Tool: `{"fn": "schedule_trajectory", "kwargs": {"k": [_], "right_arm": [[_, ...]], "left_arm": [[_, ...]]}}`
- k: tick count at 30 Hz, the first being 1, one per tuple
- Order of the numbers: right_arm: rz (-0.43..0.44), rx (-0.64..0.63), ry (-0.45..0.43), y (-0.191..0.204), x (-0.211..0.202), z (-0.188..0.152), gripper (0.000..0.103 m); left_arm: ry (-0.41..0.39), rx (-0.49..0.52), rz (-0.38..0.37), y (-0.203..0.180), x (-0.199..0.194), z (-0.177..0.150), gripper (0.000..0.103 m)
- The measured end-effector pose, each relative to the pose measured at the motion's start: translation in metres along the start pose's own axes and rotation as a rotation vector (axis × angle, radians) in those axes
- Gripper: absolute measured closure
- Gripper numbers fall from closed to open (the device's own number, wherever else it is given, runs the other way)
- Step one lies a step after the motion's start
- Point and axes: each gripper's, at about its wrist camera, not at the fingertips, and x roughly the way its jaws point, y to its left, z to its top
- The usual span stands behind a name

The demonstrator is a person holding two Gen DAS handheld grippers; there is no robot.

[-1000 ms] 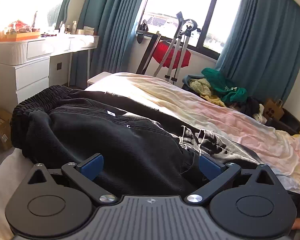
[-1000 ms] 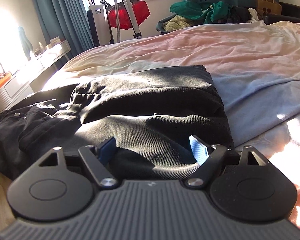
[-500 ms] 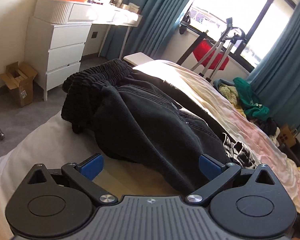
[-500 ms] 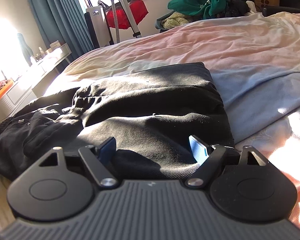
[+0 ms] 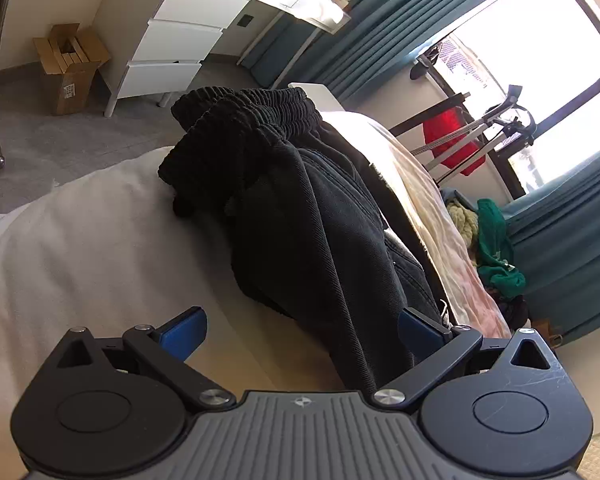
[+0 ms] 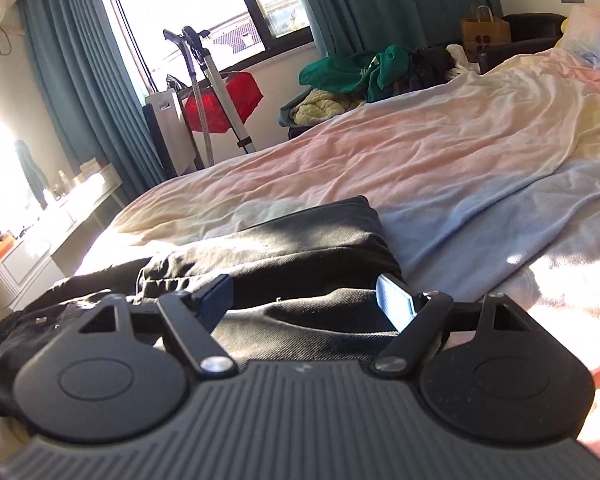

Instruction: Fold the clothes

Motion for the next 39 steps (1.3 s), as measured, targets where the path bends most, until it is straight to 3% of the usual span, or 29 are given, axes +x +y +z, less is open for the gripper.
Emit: {"fn": "schedule_trajectory", "kwargs": {"k": [4, 6, 9, 16, 19, 22, 27, 33, 36, 39], "right_arm": [[-0.029, 0.017, 0.130, -0.008, 0.022, -0.009, 0.023], [-0.038, -0.011, 0.147, -0.007, 0.027, -0.016, 0.023], [-0.054, -0.041, 0.145, -0.001, 0.026, -0.016, 0.022], [-0.058, -0.026, 0.135, -0.001, 0.024, -0.016, 0.022], [-0.076, 0.015, 0.085, -0.004, 0.017, -0.013, 0.022], [-0.086, 0.026, 0.044, -0.005, 0.011, -0.009, 0.022], [-0.061, -0.017, 0.010, 0.004, 0.007, -0.007, 0.022], [-0.010, -0.178, -0.005, 0.037, 0.008, -0.014, 0.022], [0.028, -0.237, 0.051, 0.052, 0.019, -0.023, 0.022], [0.020, -0.276, 0.089, 0.058, 0.030, -0.036, 0.020]], "left_arm": [[0.016, -0.033, -0.017, 0.003, 0.005, 0.000, 0.000], [0.027, -0.060, -0.030, 0.007, 0.009, -0.001, 0.000], [0.008, -0.032, 0.017, 0.007, 0.019, 0.005, 0.003], [0.002, -0.162, 0.016, 0.024, 0.043, 0.016, 0.005], [-0.063, -0.044, -0.009, 0.004, 0.046, 0.017, 0.009], [-0.075, -0.023, -0.059, -0.006, 0.057, 0.020, 0.011], [-0.095, -0.079, -0.013, 0.002, 0.081, 0.027, 0.022], [-0.180, -0.196, -0.032, 0.023, 0.086, 0.041, 0.030], [-0.231, -0.138, 0.007, 0.023, 0.087, 0.048, 0.037], [-0.266, -0.119, 0.013, 0.021, 0.086, 0.052, 0.054]]}}
